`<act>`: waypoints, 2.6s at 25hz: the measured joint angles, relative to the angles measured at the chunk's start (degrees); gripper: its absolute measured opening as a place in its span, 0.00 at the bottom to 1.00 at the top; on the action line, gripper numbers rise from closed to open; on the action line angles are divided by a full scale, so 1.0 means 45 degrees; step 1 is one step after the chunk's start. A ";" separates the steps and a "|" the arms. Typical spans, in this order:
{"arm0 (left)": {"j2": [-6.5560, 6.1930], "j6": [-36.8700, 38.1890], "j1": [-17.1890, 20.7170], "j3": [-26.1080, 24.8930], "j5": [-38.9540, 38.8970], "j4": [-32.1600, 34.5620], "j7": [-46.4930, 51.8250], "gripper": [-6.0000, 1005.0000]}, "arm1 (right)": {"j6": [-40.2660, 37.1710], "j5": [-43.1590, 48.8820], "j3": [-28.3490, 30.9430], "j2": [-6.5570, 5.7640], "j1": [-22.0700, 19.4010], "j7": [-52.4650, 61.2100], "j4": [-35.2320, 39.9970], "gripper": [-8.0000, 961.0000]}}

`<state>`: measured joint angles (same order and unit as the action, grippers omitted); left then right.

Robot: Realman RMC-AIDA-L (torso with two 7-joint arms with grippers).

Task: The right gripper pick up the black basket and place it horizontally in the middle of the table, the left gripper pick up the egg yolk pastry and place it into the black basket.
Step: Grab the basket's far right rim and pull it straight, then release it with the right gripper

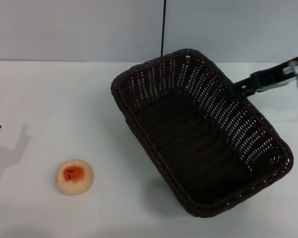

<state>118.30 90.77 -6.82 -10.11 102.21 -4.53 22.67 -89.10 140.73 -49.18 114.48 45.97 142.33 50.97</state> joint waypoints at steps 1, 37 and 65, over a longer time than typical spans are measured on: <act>0.0000 -0.0018 0.0006 0.0001 0.0000 0.0006 0.0000 0.84 | 0.0192 0.0003 -0.0092 0.0031 0.0076 0.0036 -0.0193 0.85; -0.0020 -0.0026 0.0020 -0.0010 0.0003 0.0321 0.0110 0.84 | 0.0522 0.0265 -0.1797 0.0209 0.0701 -0.0941 -0.0013 0.17; 0.0020 0.0724 0.0597 0.0635 0.0079 0.0140 0.0139 0.84 | -0.1277 -0.0016 -0.3516 0.0692 0.2183 -0.8377 0.0626 0.17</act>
<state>118.39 94.03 -4.13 -7.25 102.57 -3.90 23.30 -94.85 140.66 -65.00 117.60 55.79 104.63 53.78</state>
